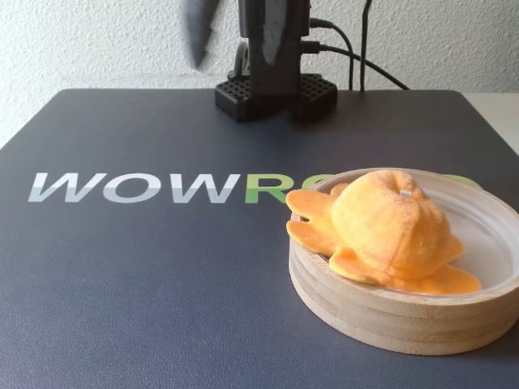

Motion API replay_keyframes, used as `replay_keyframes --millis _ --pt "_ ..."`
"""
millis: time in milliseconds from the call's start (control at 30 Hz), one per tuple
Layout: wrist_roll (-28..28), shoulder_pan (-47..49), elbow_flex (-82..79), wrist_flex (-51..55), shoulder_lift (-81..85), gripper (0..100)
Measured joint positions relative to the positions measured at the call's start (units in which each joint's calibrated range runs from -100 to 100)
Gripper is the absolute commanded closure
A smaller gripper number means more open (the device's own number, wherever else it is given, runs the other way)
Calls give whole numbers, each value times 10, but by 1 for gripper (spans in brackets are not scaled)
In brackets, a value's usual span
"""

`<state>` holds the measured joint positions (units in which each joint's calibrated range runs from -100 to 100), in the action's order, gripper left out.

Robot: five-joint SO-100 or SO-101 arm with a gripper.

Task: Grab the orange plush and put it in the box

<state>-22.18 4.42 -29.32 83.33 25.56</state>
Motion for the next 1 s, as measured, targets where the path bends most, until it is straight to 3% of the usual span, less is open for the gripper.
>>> replay_keyframes --millis 133,333,1000 --pt "68 -6 -103 -85 83 99" --pt "137 18 -215 -153 172 99" --pt "153 21 -382 -207 384 99"
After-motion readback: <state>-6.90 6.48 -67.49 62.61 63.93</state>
